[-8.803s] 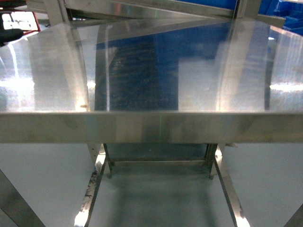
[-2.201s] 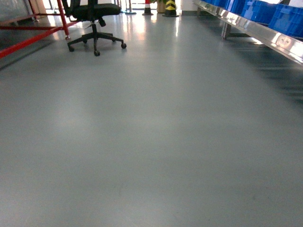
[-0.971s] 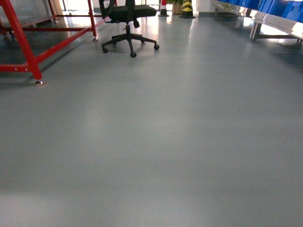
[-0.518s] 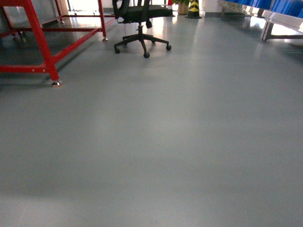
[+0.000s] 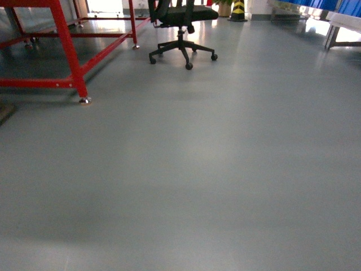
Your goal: Pick capacitor and pack into box
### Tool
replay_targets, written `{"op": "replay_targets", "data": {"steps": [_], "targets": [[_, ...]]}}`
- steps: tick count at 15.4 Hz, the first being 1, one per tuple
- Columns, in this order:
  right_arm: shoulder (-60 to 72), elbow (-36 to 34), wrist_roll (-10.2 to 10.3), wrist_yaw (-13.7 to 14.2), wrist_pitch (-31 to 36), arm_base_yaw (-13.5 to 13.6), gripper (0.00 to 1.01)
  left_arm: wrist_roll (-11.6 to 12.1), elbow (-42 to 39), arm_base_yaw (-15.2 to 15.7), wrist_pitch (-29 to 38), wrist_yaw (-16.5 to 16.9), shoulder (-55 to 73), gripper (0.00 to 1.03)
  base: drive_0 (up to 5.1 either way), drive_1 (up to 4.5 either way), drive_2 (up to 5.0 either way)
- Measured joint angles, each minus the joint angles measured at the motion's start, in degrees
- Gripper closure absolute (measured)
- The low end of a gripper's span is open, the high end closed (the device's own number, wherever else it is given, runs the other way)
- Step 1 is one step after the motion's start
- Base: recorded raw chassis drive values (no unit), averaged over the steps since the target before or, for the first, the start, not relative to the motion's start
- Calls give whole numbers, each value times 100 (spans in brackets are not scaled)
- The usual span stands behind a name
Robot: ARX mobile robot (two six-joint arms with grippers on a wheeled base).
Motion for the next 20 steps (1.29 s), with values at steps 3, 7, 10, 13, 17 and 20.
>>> {"op": "replay_targets", "data": {"steps": [3, 7, 10, 13, 17, 20], "targets": [[0, 0, 0, 2, -7, 0, 3, 2, 0, 0, 2, 4, 0, 59, -482, 348, 133], [0, 0, 0, 0, 2, 0, 3, 2, 0, 0, 4, 9, 0, 59, -487, 343, 128], [0, 0, 0, 0, 26, 0, 3, 2, 0, 0, 4, -4, 0, 59, -491, 339, 124], [0, 0, 0, 2, 0, 0, 3, 2, 0, 0, 35, 4, 0, 59, -485, 345, 130], [0, 0, 0, 2, -7, 0, 3, 2, 0, 0, 4, 4, 0, 59, -487, 343, 128], [0, 0, 0, 4, -15, 0, 3, 2, 0, 0, 11, 4, 0, 59, -490, 338, 140]]}}
